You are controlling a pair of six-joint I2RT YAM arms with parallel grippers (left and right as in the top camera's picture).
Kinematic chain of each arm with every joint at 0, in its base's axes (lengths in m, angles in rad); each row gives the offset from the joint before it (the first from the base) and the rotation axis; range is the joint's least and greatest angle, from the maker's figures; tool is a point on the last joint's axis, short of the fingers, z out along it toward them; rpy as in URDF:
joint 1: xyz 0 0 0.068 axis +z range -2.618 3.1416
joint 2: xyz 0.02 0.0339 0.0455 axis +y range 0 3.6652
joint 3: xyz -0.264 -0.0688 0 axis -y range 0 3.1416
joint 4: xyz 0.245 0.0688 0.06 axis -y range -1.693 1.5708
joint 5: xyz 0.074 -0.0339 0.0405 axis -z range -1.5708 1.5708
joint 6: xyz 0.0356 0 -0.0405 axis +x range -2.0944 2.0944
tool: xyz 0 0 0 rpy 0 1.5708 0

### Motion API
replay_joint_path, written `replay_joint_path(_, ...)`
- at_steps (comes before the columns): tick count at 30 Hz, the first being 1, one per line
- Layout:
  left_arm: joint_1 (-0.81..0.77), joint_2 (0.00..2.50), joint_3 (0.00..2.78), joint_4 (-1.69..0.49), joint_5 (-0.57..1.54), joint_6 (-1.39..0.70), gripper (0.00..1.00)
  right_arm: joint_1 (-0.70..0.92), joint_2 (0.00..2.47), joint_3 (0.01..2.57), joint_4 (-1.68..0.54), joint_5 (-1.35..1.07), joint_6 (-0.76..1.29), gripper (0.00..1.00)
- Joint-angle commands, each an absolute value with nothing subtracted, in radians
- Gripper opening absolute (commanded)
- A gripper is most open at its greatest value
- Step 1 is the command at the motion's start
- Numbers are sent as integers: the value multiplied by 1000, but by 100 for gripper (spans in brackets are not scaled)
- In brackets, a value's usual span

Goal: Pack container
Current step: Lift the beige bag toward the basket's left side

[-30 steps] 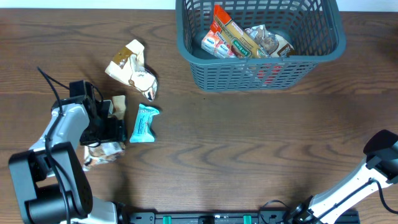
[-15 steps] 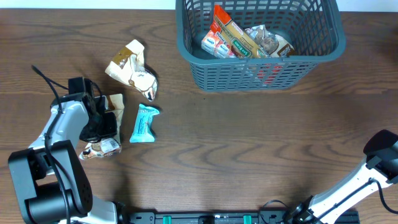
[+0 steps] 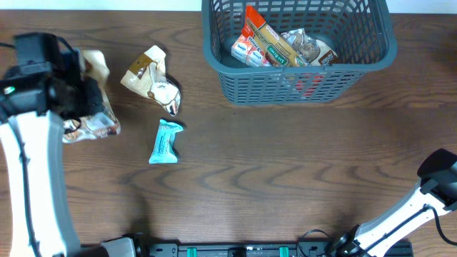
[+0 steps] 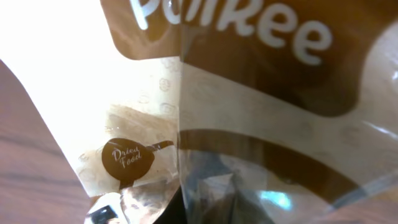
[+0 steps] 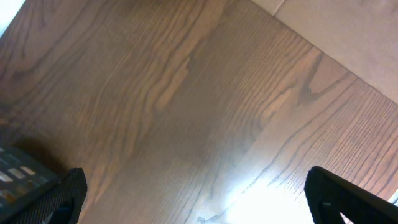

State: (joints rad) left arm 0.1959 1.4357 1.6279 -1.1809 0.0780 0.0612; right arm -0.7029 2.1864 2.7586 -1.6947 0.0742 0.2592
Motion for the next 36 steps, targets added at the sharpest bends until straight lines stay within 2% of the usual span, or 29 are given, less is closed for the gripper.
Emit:
replay_joint_path(1, 136, 1406, 1753, -1212, 74, 93, 6, -706, 2187, 2761, -1698, 70, 254, 99)
replay_joint_path(6, -40, 1403, 1880, -1202, 74, 93, 6, -706, 2186, 2761, -1698, 70, 254, 99)
replay_joint_path(13, -299, 1446, 1897, -1081, 25, 93, 6, -706, 2186, 2761, -1698, 70, 254, 99)
replay_joint_path(15, -332, 1464, 1897, -1059, -14, 93, 6, -706, 2187, 2761, -1698, 70, 254, 99)
replay_joint_path(32, -351, 1493, 1898, -996, 16, 92, 6, -706, 2187, 2761, -1698, 70, 254, 99)
replay_joint_path(33, -351, 1493, 1897, -1000, 11, 93, 17, -706, 2187, 2761, -1698, 70, 254, 99)
replay_joint_path(34, -351, 1493, 1897, -1003, -3, 93, 37, -706, 2187, 2761, -1698, 70, 254, 99)
replay_joint_path(35, -350, 1494, 1894, -1008, -29, 93, 65, -706, 2186, 2761, -1698, 70, 254, 99)
replay_joint_path(36, -348, 1495, 1889, -1013, -56, 93, 74, -706, 2187, 2761, -1698, 70, 254, 99)
